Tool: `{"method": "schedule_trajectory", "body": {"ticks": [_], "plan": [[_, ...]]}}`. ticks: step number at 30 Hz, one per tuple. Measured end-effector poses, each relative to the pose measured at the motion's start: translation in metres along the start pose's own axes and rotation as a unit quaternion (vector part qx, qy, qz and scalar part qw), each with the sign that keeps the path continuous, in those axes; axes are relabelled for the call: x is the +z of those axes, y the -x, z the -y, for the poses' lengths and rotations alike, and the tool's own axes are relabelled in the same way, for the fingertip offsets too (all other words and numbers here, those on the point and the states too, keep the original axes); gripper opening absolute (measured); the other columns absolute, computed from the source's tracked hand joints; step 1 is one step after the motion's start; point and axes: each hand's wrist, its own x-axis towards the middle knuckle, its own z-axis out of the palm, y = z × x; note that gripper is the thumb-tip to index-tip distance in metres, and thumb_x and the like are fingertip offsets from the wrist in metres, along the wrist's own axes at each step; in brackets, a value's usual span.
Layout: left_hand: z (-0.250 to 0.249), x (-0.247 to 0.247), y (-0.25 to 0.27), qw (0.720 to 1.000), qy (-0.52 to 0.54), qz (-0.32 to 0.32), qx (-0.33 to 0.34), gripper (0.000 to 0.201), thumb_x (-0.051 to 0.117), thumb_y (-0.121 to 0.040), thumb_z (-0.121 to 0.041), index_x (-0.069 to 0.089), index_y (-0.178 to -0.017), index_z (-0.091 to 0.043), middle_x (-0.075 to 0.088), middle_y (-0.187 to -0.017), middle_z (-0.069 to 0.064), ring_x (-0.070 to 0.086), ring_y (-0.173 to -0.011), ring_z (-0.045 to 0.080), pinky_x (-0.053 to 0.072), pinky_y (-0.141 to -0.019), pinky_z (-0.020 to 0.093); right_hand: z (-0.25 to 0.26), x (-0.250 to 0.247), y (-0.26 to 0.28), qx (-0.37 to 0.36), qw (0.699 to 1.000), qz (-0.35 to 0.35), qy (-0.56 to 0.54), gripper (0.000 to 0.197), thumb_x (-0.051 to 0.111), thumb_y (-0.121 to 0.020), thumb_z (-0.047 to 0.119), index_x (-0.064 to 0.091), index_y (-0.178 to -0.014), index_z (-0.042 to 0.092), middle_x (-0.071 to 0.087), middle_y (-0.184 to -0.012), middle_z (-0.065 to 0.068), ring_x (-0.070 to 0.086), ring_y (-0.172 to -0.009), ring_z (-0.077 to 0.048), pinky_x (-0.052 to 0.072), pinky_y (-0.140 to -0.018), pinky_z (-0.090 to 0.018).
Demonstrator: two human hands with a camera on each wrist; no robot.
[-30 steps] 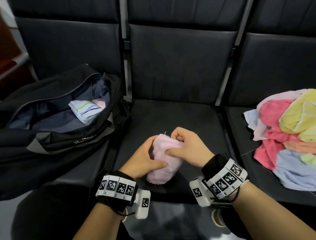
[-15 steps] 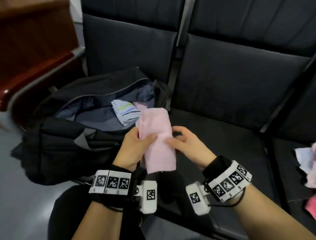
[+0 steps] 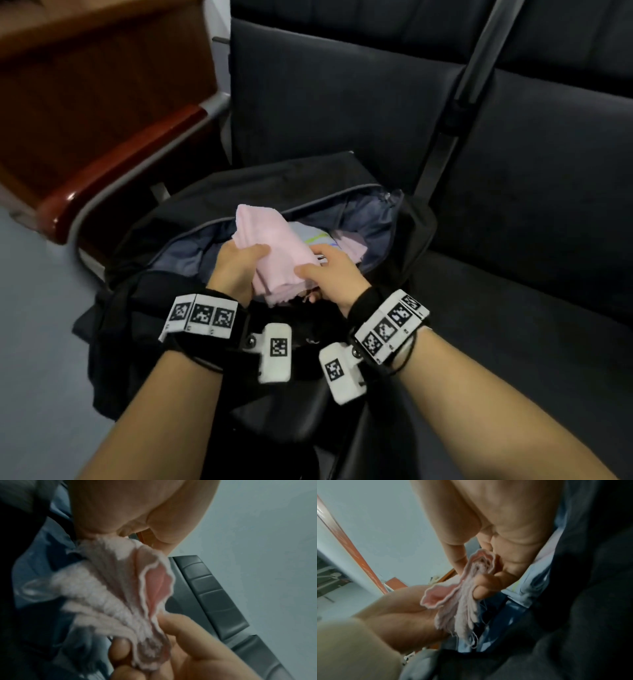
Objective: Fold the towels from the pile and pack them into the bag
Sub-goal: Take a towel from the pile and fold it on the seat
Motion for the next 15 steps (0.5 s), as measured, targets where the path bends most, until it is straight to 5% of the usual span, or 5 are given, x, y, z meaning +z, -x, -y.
{"method": "schedule_trajectory", "body": {"ticks": [2,4,8,11,15], "plan": [[0.006,0.002,-0.022,0.998,-0.038,-0.042,-0.001,0.069,0.062,-0.091,0.001,0.029,-0.151,-0.001,0.055,-0.128,0.012,0.062,-0.109,0.034,0.052,-0.085,0.043,-0.006,0.008,-0.021,0.005,1.0,0.002,0.026,0.037,0.068,-0.087,0.006,0.053,-0.121,0.011,0.06,-0.093,-0.015,0.056,-0.058,-0.021,0.05,-0.044,-0.031],[0.018,0.005,-0.037,0.994,-0.091,-0.051,-0.02,0.078,0.058,-0.089,0.008,0.019,-0.154,-0.008,0.05,-0.132,0.013,0.057,-0.115,0.036,0.051,-0.09,0.045,-0.017,0.012,-0.032,0.019,0.997,0.014,0.075,0.043,0.065,-0.089,0.005,0.05,-0.128,0.011,0.061,-0.1,-0.014,0.061,-0.064,-0.027,0.057,-0.054,-0.04],[0.049,0.002,-0.052,0.987,-0.143,-0.026,-0.066,0.065,0.047,-0.084,0.015,0.033,-0.143,-0.008,0.053,-0.131,0.018,0.055,-0.12,0.038,0.048,-0.101,0.057,-0.04,0.013,-0.038,0.025,0.981,0.013,0.193,0.052,0.06,-0.091,0.011,0.048,-0.141,0.013,0.064,-0.117,-0.011,0.069,-0.072,-0.03,0.061,-0.074,-0.04],[0.061,-0.003,-0.058,0.985,-0.151,-0.042,-0.069,0.06,0.048,-0.082,0.012,0.036,-0.137,-0.01,0.056,-0.122,0.016,0.058,-0.112,0.036,0.053,-0.094,0.05,-0.044,0.015,-0.04,0.016,0.969,0.024,0.244,0.05,0.058,-0.092,0.015,0.051,-0.141,0.013,0.063,-0.128,-0.02,0.064,-0.11,-0.039,0.051,-0.099,-0.049],[0.066,-0.006,-0.058,0.984,-0.149,-0.096,-0.036,0.05,0.058,-0.082,0.008,0.038,-0.123,-0.013,0.056,-0.111,0.012,0.059,-0.098,0.029,0.052,-0.079,0.038,-0.042,0.017,-0.038,0.016,0.981,-0.004,0.195,0.043,0.058,-0.092,0.006,0.051,-0.133,0.014,0.064,-0.117,-0.013,0.069,-0.093,-0.04,0.056,-0.089,-0.049]]}}
